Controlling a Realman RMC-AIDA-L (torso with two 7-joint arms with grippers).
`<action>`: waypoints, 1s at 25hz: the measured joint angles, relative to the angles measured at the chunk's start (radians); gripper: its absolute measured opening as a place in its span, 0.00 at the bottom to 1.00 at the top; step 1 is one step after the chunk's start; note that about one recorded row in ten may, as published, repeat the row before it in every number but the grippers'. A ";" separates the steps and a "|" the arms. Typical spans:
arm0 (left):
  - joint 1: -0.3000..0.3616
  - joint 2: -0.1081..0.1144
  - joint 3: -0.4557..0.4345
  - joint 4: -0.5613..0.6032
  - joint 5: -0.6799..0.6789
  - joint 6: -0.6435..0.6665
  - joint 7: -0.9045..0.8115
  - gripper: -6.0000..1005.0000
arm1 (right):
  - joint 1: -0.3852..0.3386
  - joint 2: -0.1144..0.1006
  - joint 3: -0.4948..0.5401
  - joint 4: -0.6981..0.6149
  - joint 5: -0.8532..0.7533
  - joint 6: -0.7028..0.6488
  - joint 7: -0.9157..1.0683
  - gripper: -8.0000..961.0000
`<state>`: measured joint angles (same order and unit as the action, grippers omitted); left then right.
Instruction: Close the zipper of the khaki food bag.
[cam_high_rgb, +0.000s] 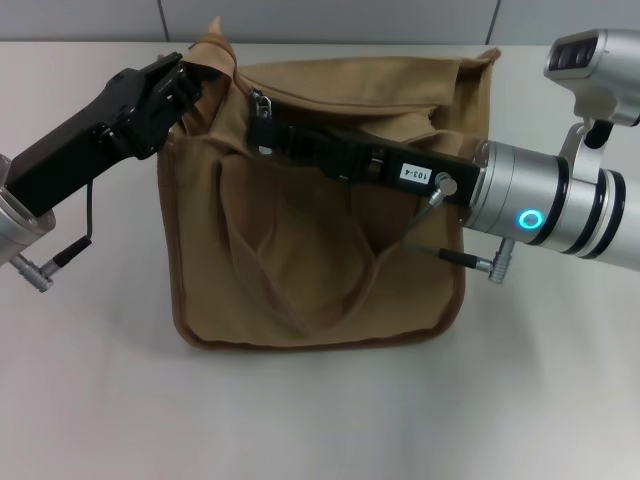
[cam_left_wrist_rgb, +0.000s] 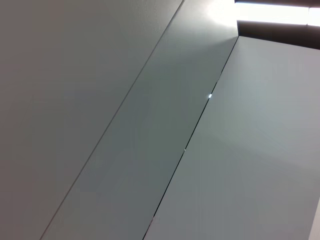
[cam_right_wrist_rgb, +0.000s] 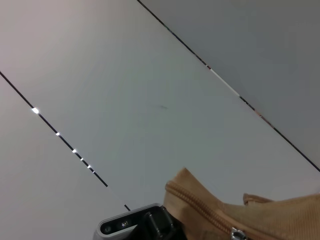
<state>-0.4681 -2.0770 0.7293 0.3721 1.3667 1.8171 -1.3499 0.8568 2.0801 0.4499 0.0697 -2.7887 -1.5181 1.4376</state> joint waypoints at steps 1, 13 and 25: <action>0.000 0.000 0.000 0.000 0.000 0.000 0.000 0.03 | 0.000 0.000 0.000 0.000 0.000 0.000 0.000 0.09; 0.021 0.006 -0.020 0.001 -0.004 0.000 0.002 0.03 | -0.053 -0.003 0.010 -0.005 0.004 -0.013 0.000 0.02; 0.060 0.012 -0.099 0.008 -0.004 -0.006 0.002 0.03 | -0.127 -0.010 0.011 -0.043 0.006 -0.077 0.000 0.02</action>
<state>-0.4081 -2.0648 0.6307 0.3797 1.3624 1.8115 -1.3479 0.7298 2.0699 0.4610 0.0266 -2.7828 -1.5949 1.4377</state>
